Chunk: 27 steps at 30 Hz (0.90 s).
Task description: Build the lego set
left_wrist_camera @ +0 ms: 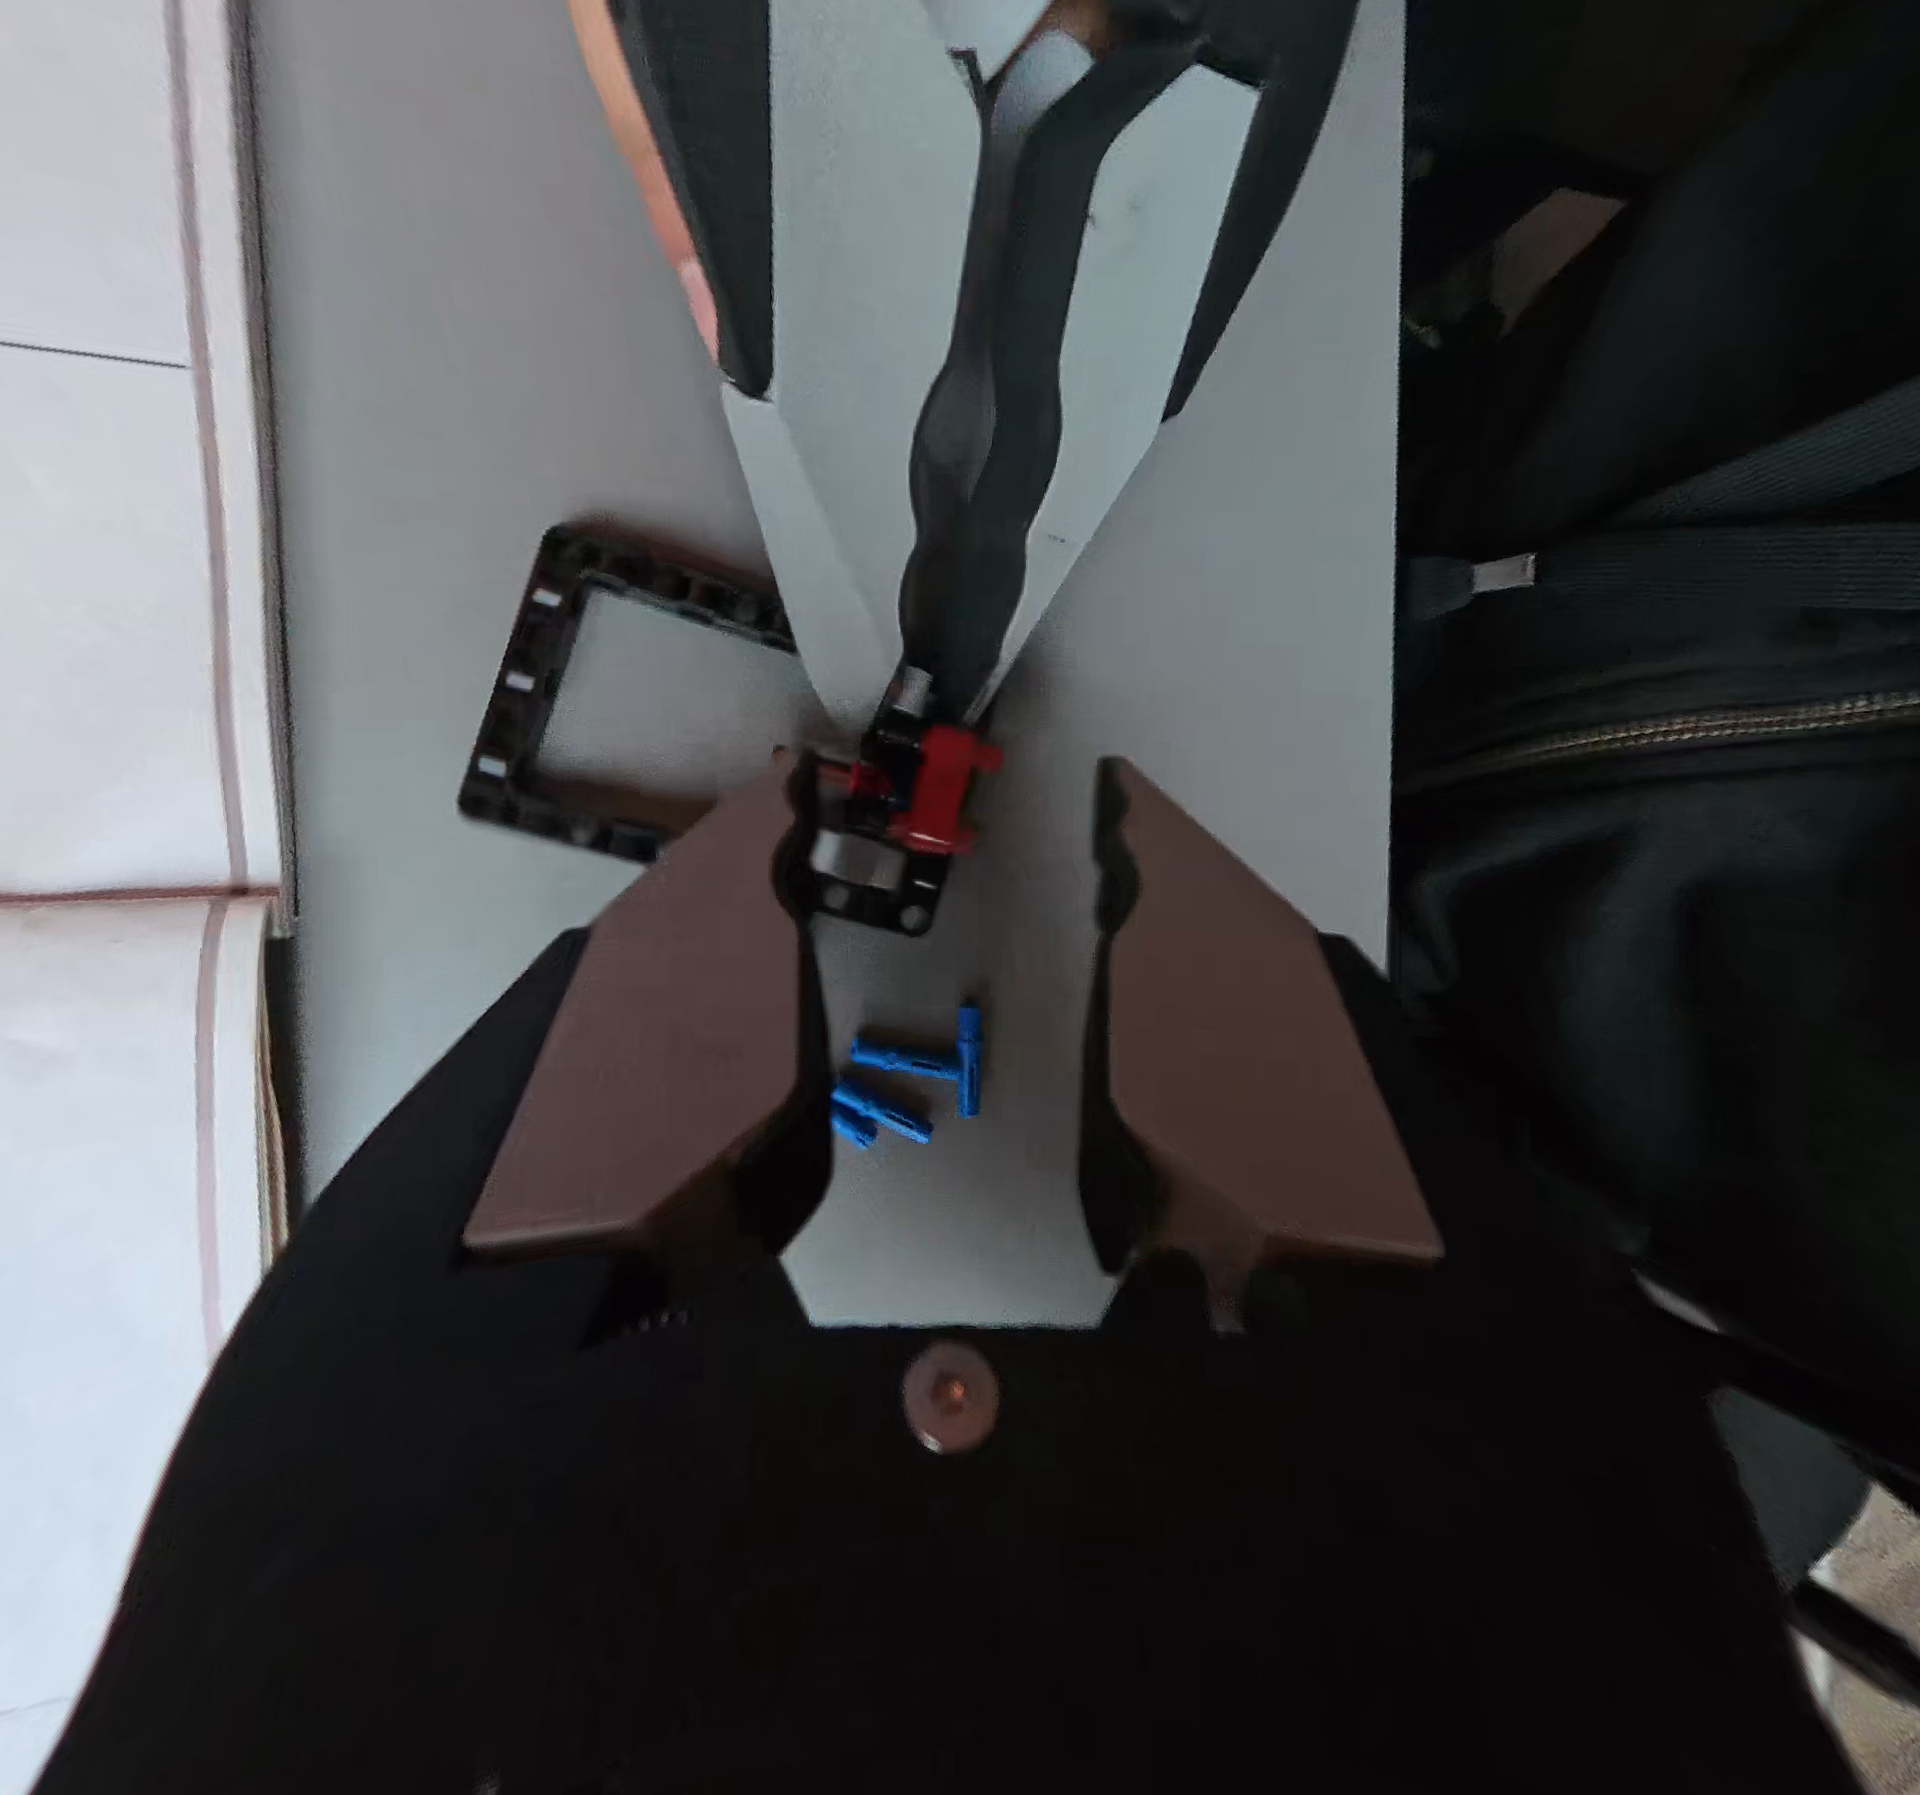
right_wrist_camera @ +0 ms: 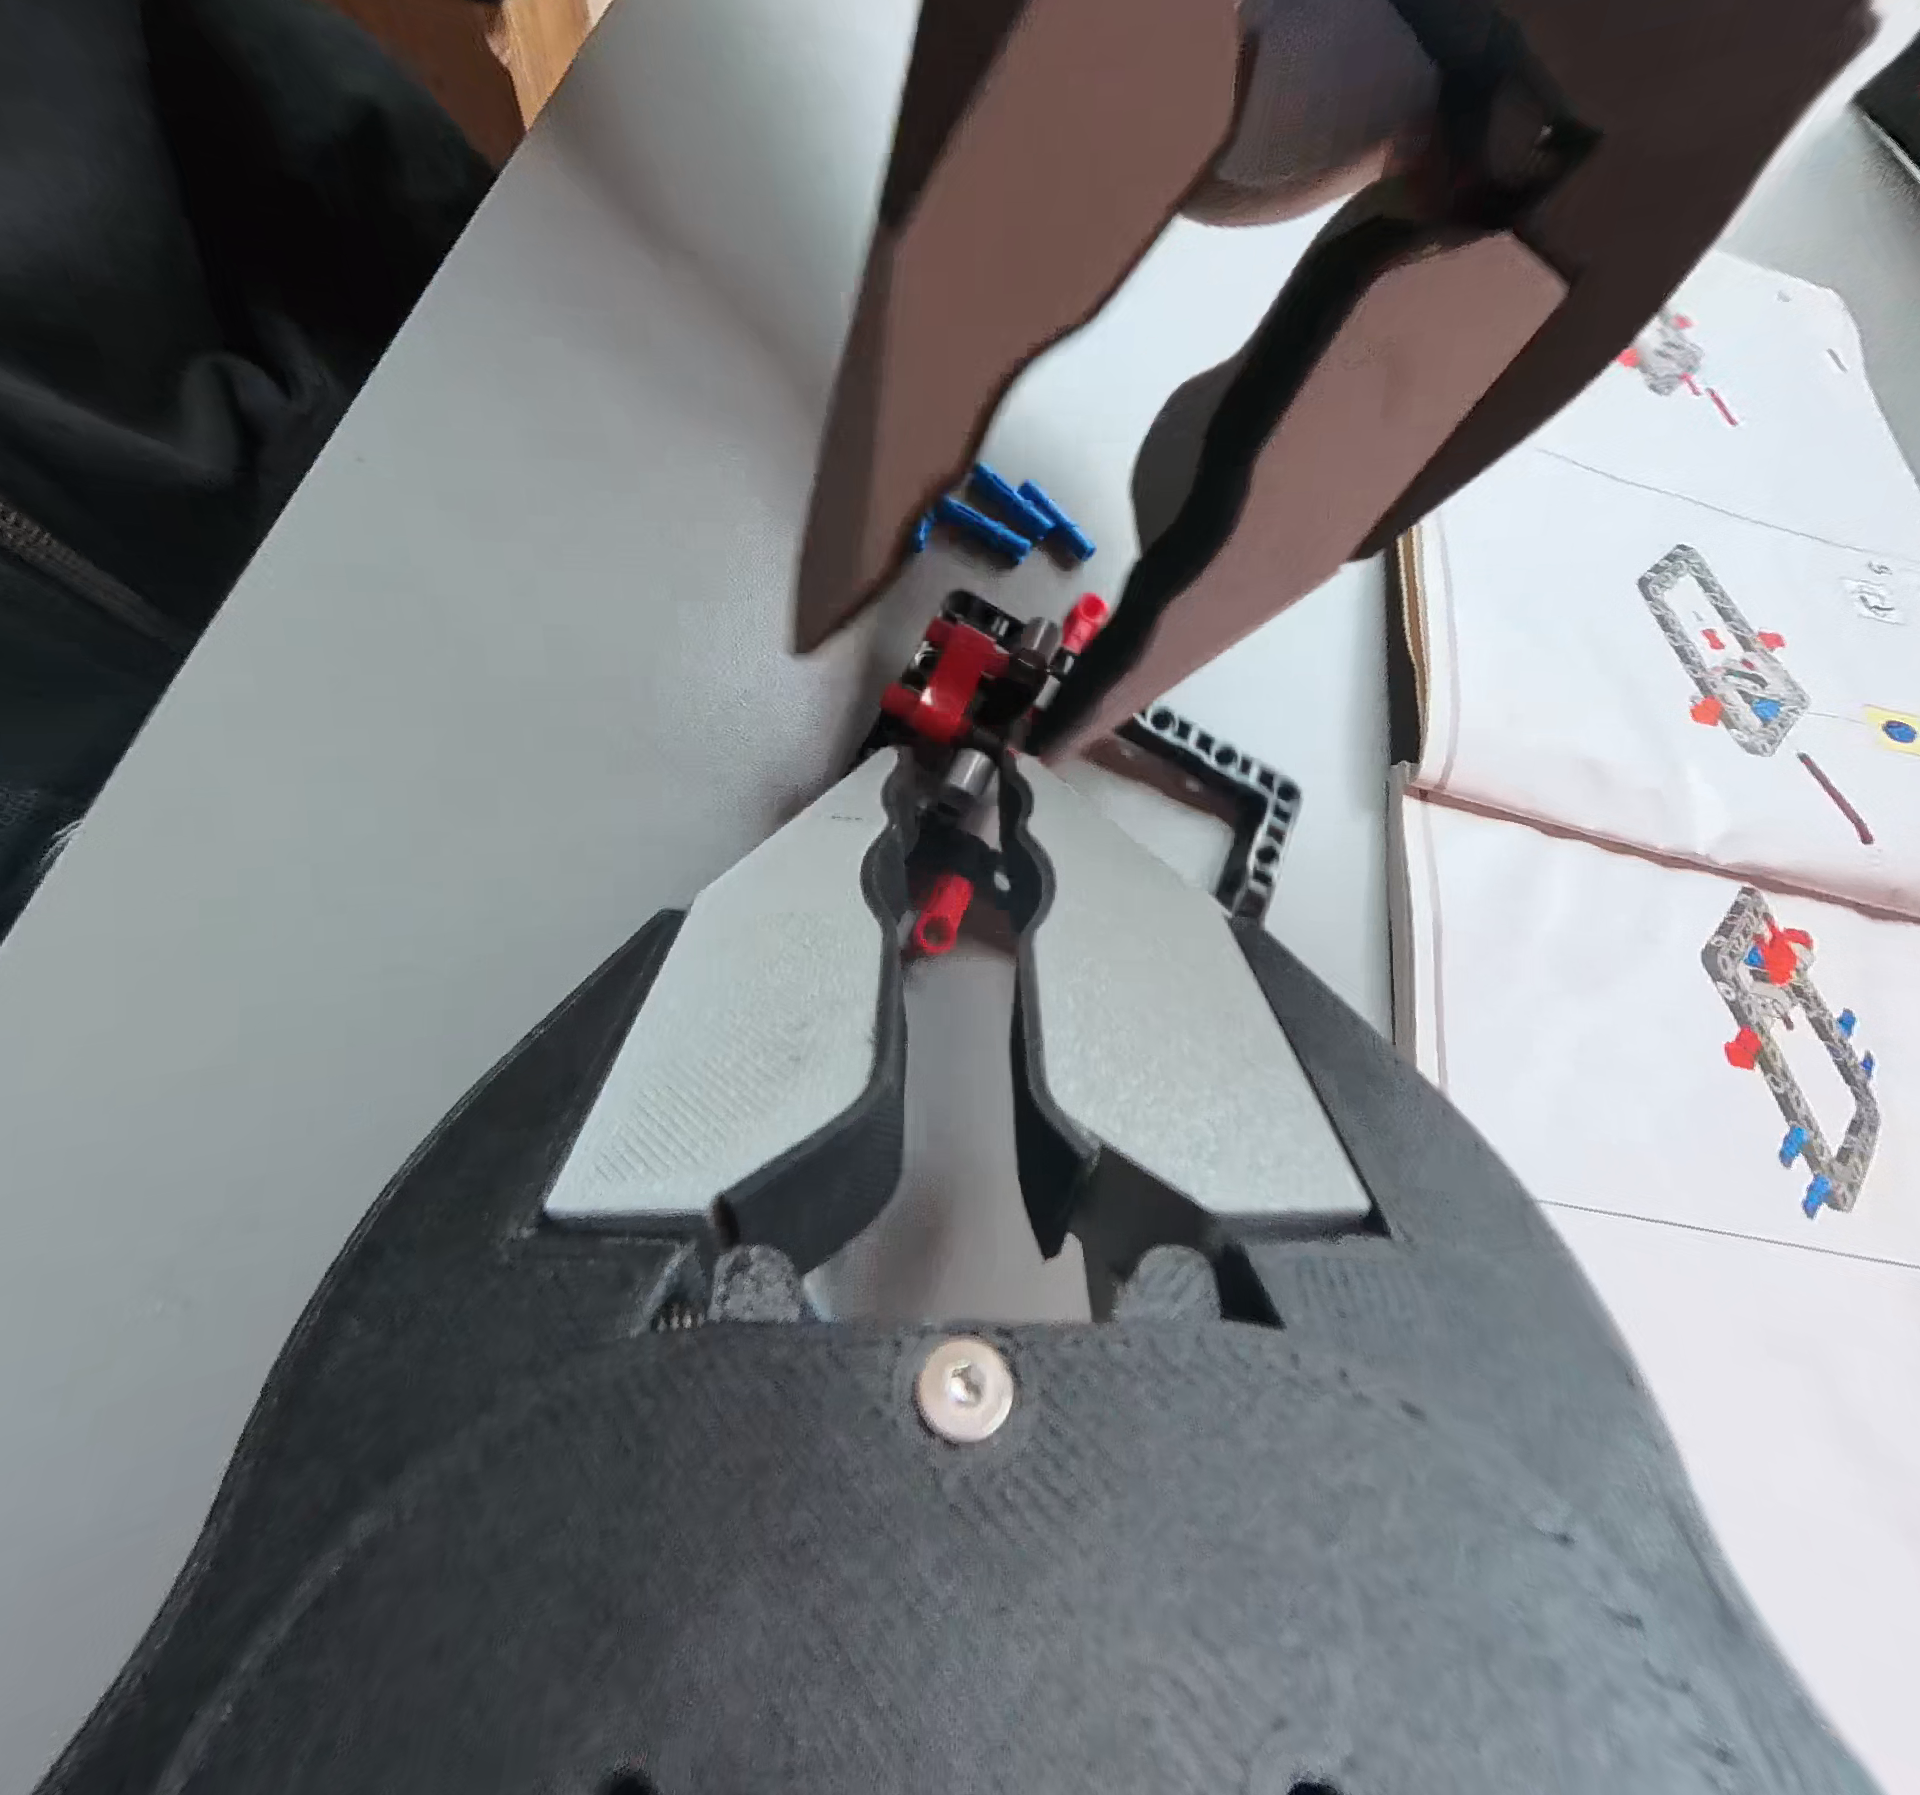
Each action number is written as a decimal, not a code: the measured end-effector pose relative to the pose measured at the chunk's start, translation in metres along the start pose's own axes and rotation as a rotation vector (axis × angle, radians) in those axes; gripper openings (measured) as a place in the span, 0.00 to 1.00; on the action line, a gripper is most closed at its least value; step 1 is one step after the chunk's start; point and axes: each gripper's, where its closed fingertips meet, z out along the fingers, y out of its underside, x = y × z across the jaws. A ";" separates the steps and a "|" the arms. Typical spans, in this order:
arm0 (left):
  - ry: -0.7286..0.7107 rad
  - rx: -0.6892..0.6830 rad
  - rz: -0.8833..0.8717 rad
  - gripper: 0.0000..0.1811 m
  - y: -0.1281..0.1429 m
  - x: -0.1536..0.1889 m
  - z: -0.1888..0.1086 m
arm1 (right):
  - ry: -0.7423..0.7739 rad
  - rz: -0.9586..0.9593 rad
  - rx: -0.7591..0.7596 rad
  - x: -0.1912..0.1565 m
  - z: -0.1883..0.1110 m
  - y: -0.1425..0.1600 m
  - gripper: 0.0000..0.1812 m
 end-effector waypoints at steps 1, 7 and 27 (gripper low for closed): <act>0.013 0.021 -0.019 0.31 -0.001 0.003 -0.005 | 0.008 0.005 0.008 0.001 -0.001 0.000 0.07; -0.045 0.121 -0.052 0.30 0.015 0.000 -0.021 | -0.013 0.118 0.053 0.005 -0.011 -0.002 0.10; 0.018 0.201 0.110 0.01 0.016 -0.022 -0.007 | 0.005 0.230 -0.257 0.005 0.009 -0.007 0.11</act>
